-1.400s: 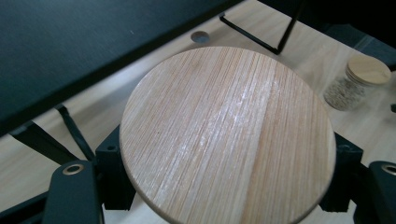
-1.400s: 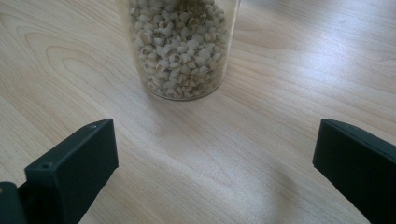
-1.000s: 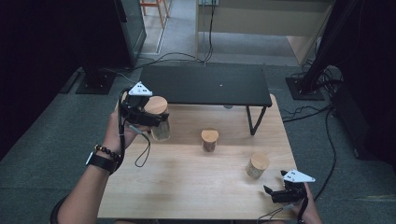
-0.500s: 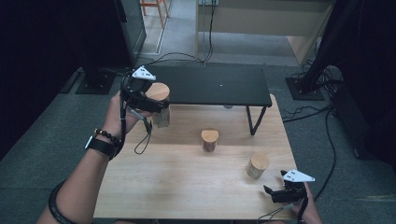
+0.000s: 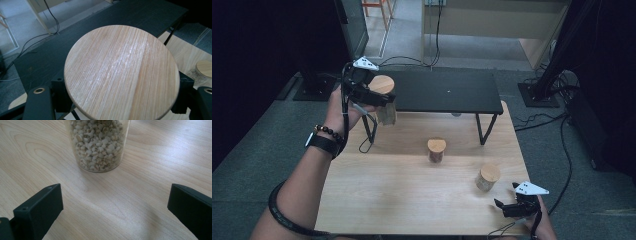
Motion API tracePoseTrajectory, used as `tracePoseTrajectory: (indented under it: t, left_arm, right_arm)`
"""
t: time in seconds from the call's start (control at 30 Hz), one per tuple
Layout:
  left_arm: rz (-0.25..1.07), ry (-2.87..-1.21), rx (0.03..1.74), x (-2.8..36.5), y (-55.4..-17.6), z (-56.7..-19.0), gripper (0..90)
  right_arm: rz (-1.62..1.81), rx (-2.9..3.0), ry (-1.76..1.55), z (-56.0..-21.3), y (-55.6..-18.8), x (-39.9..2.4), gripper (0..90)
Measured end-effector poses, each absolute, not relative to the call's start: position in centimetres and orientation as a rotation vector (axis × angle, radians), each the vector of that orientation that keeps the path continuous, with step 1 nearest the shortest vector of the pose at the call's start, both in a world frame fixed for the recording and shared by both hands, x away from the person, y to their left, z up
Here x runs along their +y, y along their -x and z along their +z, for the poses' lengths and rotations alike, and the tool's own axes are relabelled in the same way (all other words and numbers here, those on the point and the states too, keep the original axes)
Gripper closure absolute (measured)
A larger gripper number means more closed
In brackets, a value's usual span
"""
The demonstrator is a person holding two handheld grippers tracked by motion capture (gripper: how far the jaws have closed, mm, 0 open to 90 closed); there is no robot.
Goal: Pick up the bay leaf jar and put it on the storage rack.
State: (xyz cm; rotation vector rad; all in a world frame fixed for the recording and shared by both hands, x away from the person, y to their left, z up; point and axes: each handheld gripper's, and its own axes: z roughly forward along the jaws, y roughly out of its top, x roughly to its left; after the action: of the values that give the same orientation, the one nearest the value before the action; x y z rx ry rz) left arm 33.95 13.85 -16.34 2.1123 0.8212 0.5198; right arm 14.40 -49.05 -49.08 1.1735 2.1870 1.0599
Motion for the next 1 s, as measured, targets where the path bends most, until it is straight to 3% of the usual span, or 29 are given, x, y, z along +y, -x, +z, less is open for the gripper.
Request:
tracePoseTrajectory:
  t: [1.0]
  left_arm:
    - [0.518, -2.101, 0.878, 12.5, -39.1, -15.9, 25.3]
  right_arm:
    - [1.056, 2.197, -1.161, -49.1, -14.4, -49.0, 0.0]
